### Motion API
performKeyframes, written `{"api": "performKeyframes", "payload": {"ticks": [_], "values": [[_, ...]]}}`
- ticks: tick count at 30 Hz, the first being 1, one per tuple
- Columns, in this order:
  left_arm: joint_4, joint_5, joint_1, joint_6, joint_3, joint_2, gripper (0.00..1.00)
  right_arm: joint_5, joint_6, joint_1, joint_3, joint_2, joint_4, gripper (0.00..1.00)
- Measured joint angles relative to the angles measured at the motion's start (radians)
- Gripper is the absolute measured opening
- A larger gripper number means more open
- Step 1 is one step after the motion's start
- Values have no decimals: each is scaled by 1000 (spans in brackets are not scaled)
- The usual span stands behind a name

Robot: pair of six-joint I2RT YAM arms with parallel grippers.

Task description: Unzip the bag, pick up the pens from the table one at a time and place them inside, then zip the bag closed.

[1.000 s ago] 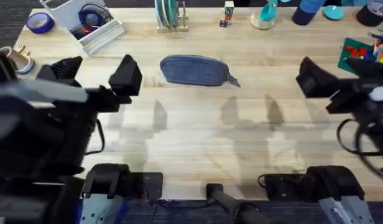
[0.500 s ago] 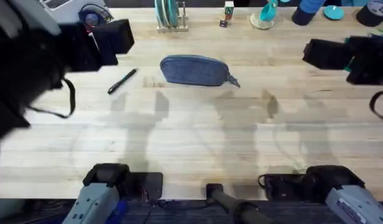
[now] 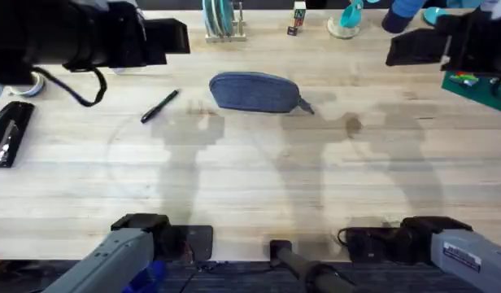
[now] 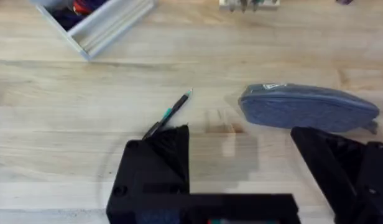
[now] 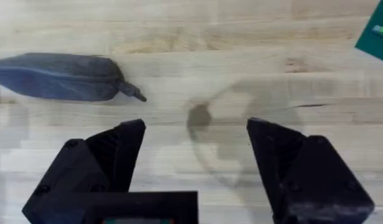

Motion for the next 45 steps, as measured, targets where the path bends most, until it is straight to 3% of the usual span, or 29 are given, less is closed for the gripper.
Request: {"api": "performKeyframes", "payload": {"ticks": [6,19,20,23,28,32,37,42,45], "values": [[-3,0,0,0,0,52,993,0,0,0,10,79,15,996],[4,4,0,8,1,79,993,0,0,0,11,82,60,996],[27,26,1,62,1,80,993,0,0,0,11,82,60,996],[59,70,10,139,2,80,992,0,0,0,11,82,60,996],[107,227,91,267,5,102,991,0,0,0,11,82,60,997],[119,430,199,405,8,160,991,0,0,0,11,82,60,996],[127,678,296,595,8,257,991,0,0,0,11,82,61,996],[172,899,355,778,8,376,991,0,0,0,11,82,61,997],[216,984,364,862,8,450,992,0,0,0,11,82,61,997]]}}
